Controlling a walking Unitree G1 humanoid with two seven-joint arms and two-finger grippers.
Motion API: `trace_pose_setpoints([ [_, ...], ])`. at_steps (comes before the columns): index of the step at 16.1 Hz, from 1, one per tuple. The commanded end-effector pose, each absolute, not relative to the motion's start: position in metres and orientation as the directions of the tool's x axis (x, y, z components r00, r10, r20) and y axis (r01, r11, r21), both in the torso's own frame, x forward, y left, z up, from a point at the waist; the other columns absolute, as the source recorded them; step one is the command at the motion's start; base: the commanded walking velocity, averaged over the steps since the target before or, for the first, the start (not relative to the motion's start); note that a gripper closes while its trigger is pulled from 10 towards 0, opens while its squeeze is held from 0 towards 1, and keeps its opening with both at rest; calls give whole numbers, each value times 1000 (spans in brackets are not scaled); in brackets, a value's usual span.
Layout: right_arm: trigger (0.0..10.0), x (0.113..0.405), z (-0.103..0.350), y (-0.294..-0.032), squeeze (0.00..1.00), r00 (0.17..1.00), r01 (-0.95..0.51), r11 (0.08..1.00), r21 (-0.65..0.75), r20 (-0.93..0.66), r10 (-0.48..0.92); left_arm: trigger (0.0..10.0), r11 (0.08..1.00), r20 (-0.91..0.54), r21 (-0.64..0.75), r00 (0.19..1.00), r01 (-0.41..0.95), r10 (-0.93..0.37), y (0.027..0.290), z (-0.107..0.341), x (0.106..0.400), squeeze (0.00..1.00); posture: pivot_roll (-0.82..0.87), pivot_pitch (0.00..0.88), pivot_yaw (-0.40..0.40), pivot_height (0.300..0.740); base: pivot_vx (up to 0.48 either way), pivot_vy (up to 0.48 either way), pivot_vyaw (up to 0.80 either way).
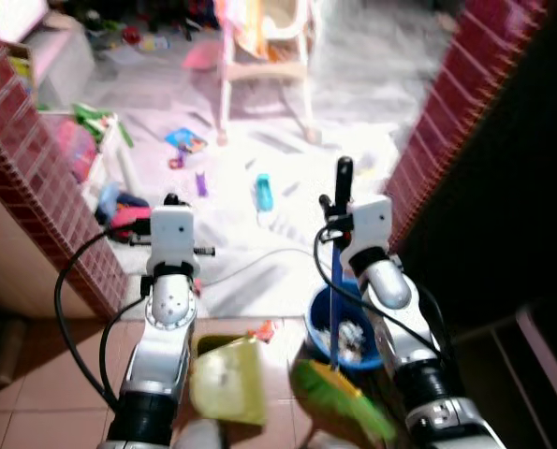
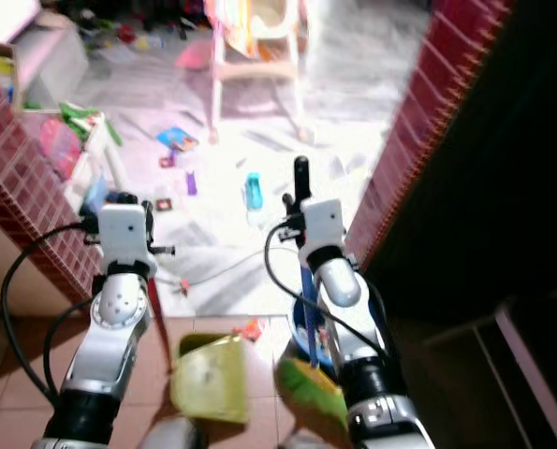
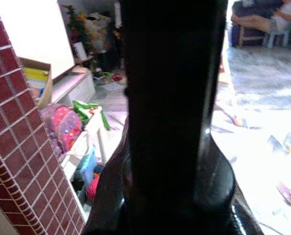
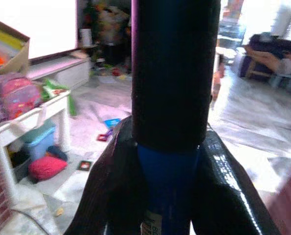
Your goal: Sweep floor
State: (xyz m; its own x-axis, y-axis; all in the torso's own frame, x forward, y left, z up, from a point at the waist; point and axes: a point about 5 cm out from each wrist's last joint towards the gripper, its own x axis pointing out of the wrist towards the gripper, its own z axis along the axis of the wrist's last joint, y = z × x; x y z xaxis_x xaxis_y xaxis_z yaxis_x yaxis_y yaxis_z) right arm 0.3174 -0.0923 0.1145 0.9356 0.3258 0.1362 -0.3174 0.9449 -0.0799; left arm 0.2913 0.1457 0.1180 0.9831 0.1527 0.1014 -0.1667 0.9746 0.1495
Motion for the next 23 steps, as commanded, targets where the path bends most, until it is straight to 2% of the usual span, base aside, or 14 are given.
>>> trace_pose_setpoints([
  [1,10000,320,127,-90,0,925,-317,945,-76,197,326,10000,967,190,196,973,-165,127,144,136,292,0,-45,46,-27,740,0,0,0],
  [4,10000,321,126,-94,0,927,-314,946,-84,188,324,10000,974,83,220,996,-59,41,148,131,285,0,-23,58,-38,740,0,0,0],
  [6,10000,323,127,-97,0,930,-306,948,-84,187,317,10000,968,123,250,990,36,-69,146,138,278,0,-6,66,-46,740,0,0,0],
  [9,10000,323,130,-90,0,928,-307,949,-78,197,316,10000,967,120,244,987,77,-109,146,138,274,0,-3,71,-42,740,0,0,0],
  [12,10000,323,130,-88,0,933,-292,953,-84,193,303,10000,986,107,159,994,-47,30,154,131,274,0,-16,56,-63,740,0,0,0],
  [16,10000,329,137,-83,0,934,-265,957,-116,218,284,10000,976,89,176,990,-124,110,161,124,280,0,-16,47,-61,740,0,0,195],
  [20,10000,336,140,-95,0,962,-122,984,-128,230,149,10000,981,93,167,992,-102,87,154,125,284,0,-13,49,-46,740,0,0,716],
  [22,10000,336,138,-96,0,968,-115,991,-73,217,128,10000,978,94,177,991,-107,91,152,124,284,0,-16,48,-42,740,0,0,0],
  [23,10000,337,138,-93,0,968,-117,990,-75,213,131,10000,967,100,205,986,-152,134,154,124,285,0,-18,48,-40,740,0,0,0],
])
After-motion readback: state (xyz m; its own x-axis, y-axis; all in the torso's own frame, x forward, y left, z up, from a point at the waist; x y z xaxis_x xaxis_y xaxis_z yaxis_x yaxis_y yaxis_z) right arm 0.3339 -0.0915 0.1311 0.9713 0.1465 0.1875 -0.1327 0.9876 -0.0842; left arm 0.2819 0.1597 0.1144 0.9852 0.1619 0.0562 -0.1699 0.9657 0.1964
